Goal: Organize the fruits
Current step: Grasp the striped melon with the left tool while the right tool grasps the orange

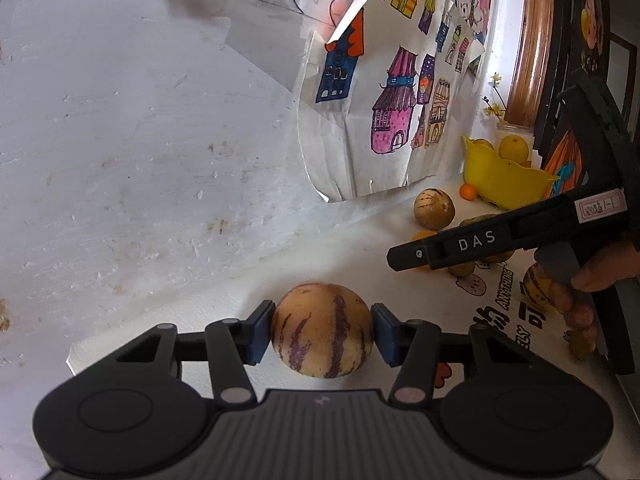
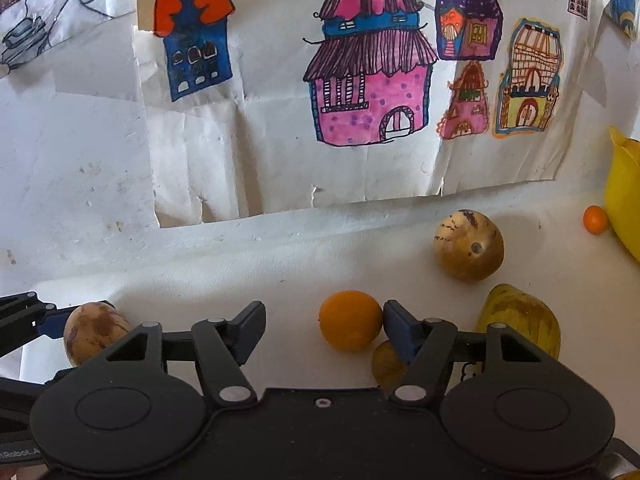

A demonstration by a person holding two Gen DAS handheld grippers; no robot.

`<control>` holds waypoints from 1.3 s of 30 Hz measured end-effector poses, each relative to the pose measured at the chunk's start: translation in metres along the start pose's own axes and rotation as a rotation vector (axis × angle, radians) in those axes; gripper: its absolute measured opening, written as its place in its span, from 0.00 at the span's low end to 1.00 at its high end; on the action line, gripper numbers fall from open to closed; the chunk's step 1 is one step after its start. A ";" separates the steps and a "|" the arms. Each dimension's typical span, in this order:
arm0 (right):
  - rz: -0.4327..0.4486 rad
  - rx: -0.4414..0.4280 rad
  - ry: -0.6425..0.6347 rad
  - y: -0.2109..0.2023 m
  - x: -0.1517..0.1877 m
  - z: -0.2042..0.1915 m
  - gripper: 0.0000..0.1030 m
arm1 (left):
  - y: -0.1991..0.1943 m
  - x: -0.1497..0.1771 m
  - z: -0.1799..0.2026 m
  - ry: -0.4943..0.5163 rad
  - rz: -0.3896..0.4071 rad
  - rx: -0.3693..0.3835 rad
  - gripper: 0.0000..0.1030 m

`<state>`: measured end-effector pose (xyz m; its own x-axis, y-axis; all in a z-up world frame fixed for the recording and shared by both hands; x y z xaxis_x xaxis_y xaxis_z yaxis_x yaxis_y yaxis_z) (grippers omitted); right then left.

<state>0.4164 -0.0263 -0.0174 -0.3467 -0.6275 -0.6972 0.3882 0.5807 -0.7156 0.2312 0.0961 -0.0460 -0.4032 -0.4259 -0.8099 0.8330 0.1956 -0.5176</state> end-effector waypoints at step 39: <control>0.024 -0.030 0.062 -0.020 0.021 -0.009 0.35 | -0.003 0.003 0.002 0.003 -0.005 0.028 0.53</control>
<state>0.3934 -0.0462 -0.0180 -0.3901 -0.5803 -0.7149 0.3718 0.6110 -0.6989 0.2281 0.0926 -0.0464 -0.4081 -0.4244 -0.8083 0.8412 0.1693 -0.5136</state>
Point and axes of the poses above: each gripper's, at about its wrist camera, not at the fingertips, and y roughly the way its jaws point, z to its right, x to its underside, the point moved 3 cm from there along y, roughly the way its jaws point, and after that the axes turned 8 degrees about -y, right-handed, at the moved point
